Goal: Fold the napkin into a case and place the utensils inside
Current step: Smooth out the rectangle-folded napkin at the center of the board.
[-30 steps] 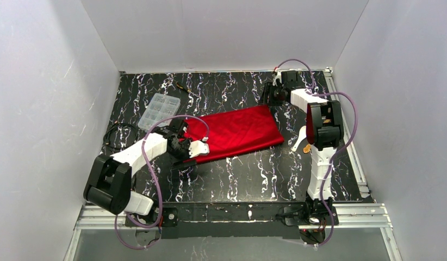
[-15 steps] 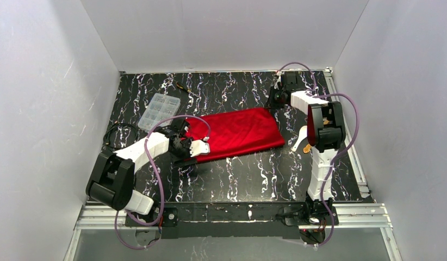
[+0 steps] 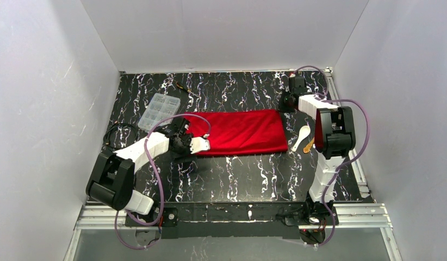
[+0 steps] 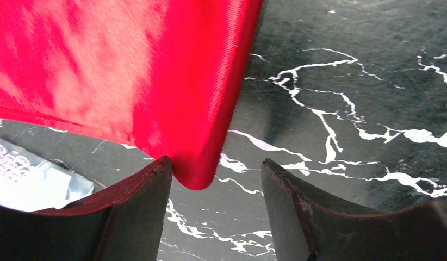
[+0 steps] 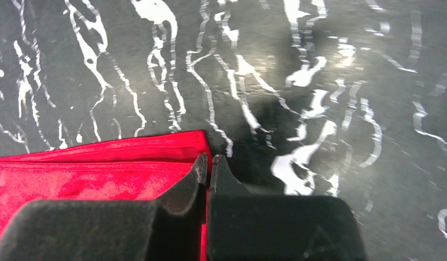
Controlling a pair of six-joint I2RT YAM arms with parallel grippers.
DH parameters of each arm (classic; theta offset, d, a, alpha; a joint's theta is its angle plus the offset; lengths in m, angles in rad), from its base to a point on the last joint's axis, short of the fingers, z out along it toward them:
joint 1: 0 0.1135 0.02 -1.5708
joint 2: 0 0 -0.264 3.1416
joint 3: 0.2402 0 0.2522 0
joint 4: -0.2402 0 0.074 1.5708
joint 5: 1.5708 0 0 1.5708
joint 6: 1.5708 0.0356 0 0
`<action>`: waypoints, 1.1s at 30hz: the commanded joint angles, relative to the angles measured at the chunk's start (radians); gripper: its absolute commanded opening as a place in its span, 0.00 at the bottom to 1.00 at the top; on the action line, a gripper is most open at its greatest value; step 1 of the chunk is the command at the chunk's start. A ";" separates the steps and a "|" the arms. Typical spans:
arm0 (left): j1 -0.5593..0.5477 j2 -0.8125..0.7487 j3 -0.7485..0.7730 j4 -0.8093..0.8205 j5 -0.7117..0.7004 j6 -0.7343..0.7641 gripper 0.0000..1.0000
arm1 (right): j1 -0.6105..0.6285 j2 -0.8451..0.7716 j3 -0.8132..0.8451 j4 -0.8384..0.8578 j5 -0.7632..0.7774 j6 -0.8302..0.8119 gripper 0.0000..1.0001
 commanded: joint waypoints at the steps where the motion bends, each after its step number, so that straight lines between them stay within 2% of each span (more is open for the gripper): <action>1: -0.003 0.011 0.037 0.042 -0.049 0.003 0.61 | -0.032 -0.096 -0.034 -0.022 0.123 0.065 0.01; 4: -0.002 0.004 0.079 0.042 -0.047 -0.031 0.64 | -0.032 -0.125 -0.056 -0.092 0.189 0.096 0.01; 7: -0.003 -0.011 0.161 -0.038 0.021 -0.067 0.65 | -0.031 -0.174 -0.129 -0.126 0.239 0.145 0.01; 10: -0.011 -0.047 0.193 -0.091 0.083 -0.029 0.67 | -0.030 -0.219 -0.217 -0.134 0.273 0.179 0.01; 12: -0.015 -0.065 0.191 -0.104 0.091 0.027 0.68 | -0.030 -0.254 -0.271 -0.090 0.233 0.184 0.01; 15: -0.015 -0.066 0.180 -0.117 0.075 0.074 0.68 | -0.025 -0.314 -0.363 0.076 0.095 0.193 0.01; 18: -0.009 -0.035 0.167 -0.097 0.049 0.052 0.66 | -0.008 -0.277 -0.291 0.085 0.010 0.164 0.01; 24: 0.057 0.077 0.254 -0.056 0.059 -0.151 0.54 | 0.003 -0.178 -0.109 -0.001 0.004 0.104 0.01; 27: 0.064 0.089 0.235 -0.035 0.085 -0.150 0.53 | 0.011 -0.152 -0.057 -0.015 0.010 0.095 0.01; 30: 0.063 0.070 0.195 -0.013 0.128 -0.138 0.53 | 0.024 -0.116 0.008 -0.067 0.043 0.072 0.07; 33: 0.063 0.073 0.181 0.026 0.100 -0.160 0.50 | 0.031 -0.107 0.028 -0.076 0.046 0.065 0.14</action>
